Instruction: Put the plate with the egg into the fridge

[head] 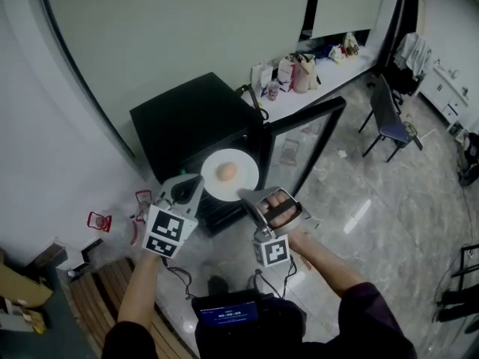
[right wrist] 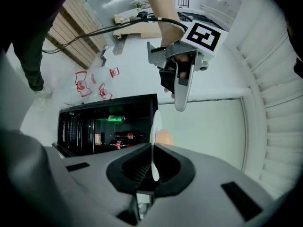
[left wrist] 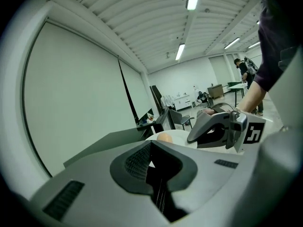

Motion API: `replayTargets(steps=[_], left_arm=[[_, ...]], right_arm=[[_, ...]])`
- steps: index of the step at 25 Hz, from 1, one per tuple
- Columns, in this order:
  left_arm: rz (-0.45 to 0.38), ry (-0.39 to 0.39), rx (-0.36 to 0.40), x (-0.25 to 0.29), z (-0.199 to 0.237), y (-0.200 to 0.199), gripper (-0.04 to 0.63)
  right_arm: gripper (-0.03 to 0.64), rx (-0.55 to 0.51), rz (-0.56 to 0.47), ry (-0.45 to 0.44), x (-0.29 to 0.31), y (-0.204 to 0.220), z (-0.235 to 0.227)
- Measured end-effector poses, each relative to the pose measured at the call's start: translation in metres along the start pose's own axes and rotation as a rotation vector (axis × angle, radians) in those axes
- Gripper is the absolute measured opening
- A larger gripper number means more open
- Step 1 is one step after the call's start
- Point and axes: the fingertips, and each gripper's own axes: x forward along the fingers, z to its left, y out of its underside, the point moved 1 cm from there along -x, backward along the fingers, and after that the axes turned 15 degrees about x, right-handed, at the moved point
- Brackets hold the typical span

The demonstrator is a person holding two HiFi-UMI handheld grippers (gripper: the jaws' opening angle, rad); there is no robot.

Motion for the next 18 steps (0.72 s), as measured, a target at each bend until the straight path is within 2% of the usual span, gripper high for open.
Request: replayTargets(steps=[4,9,14,18], left_arm=[[0.02,-0.07,-0.02,-0.009,-0.04,0.015,0.011],[0.032,-0.113,-0.067,-0.02,-0.08,0.035,0.009],[0.028,-0.156,-0.106,-0.022,-0.087,0.052,0.009],[0.028,-0.184,-0.099,-0.019,-0.087,0.069,0.01]], right_arm=[[0.023,0.018,-0.015,-0.012,-0.019,0.003,0.02],[0.023,0.036,-0.006,-0.051,-0.025,0.004,0.052],[0.023,0.006,-0.023,-0.082,-0.011,-0.005,0.076],[0.023,-0.01,-0.03,-0.085,0.006,-0.006,0.095]])
